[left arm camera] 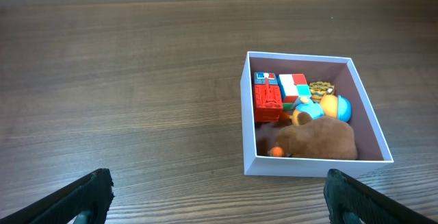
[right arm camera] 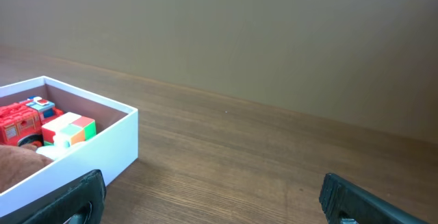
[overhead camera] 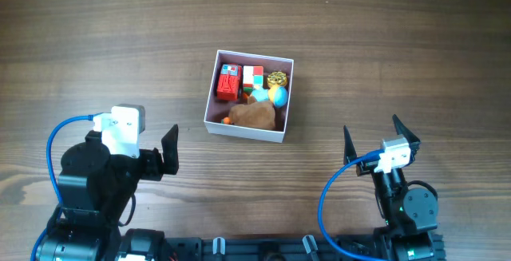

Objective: Pack container

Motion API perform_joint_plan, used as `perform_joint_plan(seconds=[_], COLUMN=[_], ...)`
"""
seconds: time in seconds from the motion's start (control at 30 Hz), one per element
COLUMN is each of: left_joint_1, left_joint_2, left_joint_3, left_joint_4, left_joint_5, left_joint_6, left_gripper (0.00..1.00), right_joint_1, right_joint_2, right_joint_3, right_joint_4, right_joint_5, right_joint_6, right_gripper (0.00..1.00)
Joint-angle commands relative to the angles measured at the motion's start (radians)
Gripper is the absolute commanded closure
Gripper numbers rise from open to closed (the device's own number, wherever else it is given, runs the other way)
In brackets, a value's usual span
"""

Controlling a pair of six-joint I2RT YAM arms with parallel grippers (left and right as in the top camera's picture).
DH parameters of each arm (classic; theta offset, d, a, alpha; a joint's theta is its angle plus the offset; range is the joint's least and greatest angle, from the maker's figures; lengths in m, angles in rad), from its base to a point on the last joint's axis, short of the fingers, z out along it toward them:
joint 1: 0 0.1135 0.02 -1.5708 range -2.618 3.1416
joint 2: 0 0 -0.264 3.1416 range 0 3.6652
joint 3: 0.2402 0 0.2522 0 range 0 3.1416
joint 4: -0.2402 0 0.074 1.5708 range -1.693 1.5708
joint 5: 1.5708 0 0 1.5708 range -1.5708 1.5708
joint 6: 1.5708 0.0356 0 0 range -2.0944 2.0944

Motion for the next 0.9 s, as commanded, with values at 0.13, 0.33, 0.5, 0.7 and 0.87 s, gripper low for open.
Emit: perform_joint_plan(seconds=[0.13,0.33,0.5,0.7,0.87], left_joint_1=[0.004,0.004,0.004,0.005,0.005], left_joint_2=[0.000,0.000,0.000,-0.093,-0.281], left_joint_3=[-0.006,-0.006,-0.006,-0.007,-0.075], left_joint_4=[0.003,0.003,0.003,-0.114,-0.169], left_joint_5=[-0.006,-0.006,-0.006,-0.002,0.045], left_joint_6=[-0.010,-0.010,-0.010,-0.010,-0.010], left_gripper=[0.00,0.00,0.00,0.00,0.00], right_joint_1=[0.005,0.005,0.005,0.005,0.005], right_joint_2=[-0.011,-0.011,-0.011,-0.011,-0.011], right_joint_3=[-0.001,-0.001,-0.001,-0.001,-0.001], right_joint_4=[0.005,0.005,0.005,0.005,0.005], right_joint_5=[-0.017,-0.017,-0.017,-0.017,-0.017], right_joint_6=[-0.014,-0.013,-0.013,-0.013,-0.013], right_gripper=[0.00,0.00,0.00,0.00,0.00])
